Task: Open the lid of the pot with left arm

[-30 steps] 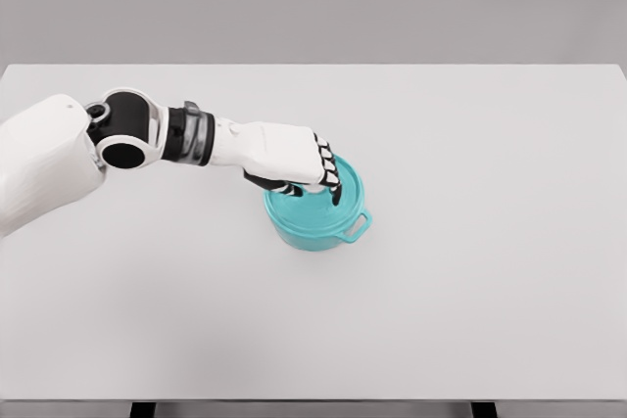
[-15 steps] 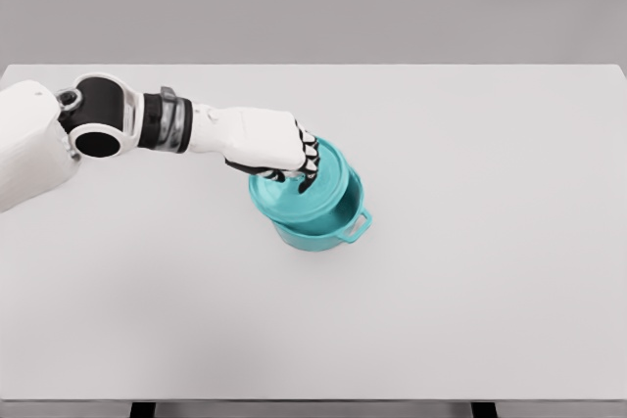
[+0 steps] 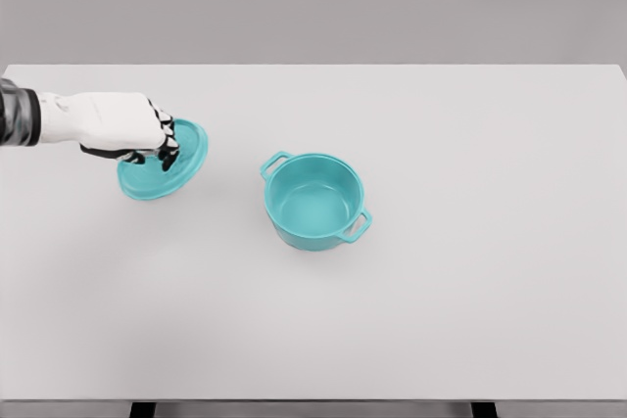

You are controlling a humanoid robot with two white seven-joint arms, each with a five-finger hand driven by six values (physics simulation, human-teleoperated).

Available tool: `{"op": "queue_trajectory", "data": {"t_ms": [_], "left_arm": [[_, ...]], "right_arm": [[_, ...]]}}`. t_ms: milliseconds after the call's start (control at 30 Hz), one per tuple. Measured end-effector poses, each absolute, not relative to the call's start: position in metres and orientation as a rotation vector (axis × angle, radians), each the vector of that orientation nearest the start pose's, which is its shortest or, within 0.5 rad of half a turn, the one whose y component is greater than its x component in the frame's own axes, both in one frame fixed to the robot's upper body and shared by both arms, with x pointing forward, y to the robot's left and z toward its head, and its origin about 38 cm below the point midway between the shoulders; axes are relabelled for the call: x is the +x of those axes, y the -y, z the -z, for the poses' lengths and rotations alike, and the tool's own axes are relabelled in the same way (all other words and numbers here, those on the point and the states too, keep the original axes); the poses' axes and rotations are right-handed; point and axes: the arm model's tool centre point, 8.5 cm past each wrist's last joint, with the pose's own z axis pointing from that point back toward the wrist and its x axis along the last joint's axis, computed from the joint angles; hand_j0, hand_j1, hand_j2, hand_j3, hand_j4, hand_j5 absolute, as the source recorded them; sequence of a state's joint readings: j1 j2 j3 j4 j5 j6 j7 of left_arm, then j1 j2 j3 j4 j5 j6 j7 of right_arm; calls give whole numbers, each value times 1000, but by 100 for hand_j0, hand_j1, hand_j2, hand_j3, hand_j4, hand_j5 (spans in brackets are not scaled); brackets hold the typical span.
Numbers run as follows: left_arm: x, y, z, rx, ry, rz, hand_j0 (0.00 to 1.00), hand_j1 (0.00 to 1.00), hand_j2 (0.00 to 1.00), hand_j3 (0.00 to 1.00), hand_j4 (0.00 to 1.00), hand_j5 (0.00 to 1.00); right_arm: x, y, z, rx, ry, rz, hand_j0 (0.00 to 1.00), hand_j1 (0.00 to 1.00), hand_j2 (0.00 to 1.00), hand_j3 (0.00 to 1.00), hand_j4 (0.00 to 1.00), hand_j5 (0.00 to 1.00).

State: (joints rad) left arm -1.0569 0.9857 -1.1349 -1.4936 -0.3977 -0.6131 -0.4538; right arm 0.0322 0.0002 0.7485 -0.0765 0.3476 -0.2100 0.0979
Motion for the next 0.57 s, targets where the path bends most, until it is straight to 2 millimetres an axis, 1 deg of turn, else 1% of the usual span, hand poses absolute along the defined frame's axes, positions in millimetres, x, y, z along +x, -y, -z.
{"op": "queue_trajectory", "data": {"t_ms": [33,67,100,300,367,500,567], "left_arm": [[436,-298,-252,-597,-1533,-3116,89,89,89,89,89,89],[436,-299,-252,-598,-1535,-3117,96,96,96,96,96,96],[436,-299,-253,-598,-1537,-3116,100,100,100,100,100,100],[437,-300,-251,-597,-1547,-3124,100,100,100,100,100,100],[443,-313,-247,-622,-1562,-3164,100,100,100,100,100,100],[471,-357,-231,-713,-1678,-3312,100,100,100,100,100,100],[477,-369,-226,-745,-1706,-3352,100,100,100,100,100,100]], "right_arm": [[3,229,263,159,137,-1106,100,100,100,100,100,100],[3,229,263,159,137,-1106,100,100,100,100,100,100],[3,229,263,159,137,-1106,100,100,100,100,100,100],[3,229,263,159,137,-1106,100,100,100,100,100,100],[3,229,263,159,137,-1106,100,100,100,100,100,100],[3,229,263,158,137,-1106,100,100,100,100,100,100],[3,229,263,158,137,-1106,100,100,100,100,100,100]]}}
